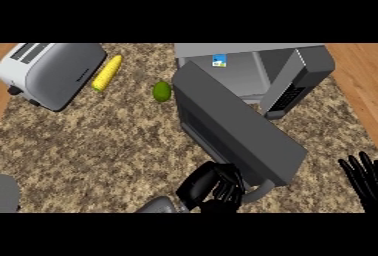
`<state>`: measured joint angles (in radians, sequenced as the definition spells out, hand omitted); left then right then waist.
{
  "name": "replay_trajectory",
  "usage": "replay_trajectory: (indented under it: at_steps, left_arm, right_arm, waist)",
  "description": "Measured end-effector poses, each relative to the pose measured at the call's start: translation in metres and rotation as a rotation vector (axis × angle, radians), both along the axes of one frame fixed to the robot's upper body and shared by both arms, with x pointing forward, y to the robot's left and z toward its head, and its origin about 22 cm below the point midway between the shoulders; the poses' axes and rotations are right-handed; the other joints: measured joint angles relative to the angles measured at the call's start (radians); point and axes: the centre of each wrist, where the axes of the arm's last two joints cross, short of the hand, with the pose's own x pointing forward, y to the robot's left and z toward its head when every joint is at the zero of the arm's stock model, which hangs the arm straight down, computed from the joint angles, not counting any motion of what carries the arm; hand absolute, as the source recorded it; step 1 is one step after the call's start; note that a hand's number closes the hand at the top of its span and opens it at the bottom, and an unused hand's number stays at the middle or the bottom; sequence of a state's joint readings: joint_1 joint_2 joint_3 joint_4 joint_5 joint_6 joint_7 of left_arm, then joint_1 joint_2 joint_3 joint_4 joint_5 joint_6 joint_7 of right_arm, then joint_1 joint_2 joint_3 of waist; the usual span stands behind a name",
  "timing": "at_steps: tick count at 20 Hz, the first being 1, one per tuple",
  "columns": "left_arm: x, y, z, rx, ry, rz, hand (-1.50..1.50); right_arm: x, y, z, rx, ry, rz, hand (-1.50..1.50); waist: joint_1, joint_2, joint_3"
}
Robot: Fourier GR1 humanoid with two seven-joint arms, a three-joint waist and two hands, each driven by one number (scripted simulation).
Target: Pick up the milk, place it into the microwave and close the microwave
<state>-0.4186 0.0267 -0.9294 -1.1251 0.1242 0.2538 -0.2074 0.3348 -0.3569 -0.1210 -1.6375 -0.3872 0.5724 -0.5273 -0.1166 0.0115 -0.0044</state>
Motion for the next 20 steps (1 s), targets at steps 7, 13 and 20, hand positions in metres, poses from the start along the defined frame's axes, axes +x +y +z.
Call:
replay_trajectory:
  at_steps: [7, 13, 20]
  left_arm:
    - [0.012, -0.016, 0.013, -0.004, -0.047, 0.094, 1.50]
    - [0.032, -0.027, 0.034, -0.070, -0.083, 0.198, 1.50]
    - [0.062, -0.034, 0.055, -0.099, -0.120, 0.304, 1.50]
  right_arm:
    - [0.011, 0.013, 0.031, -0.001, -0.047, 0.123, -1.50]
    - [0.012, 0.019, 0.045, 0.008, -0.056, 0.181, -1.50]
    - [0.015, 0.023, 0.061, 0.007, -0.062, 0.196, -1.50]
  waist:
    - [-0.037, 0.009, -0.001]
    - [-0.070, 0.017, -0.002]
    - [-0.096, 0.029, -0.002]
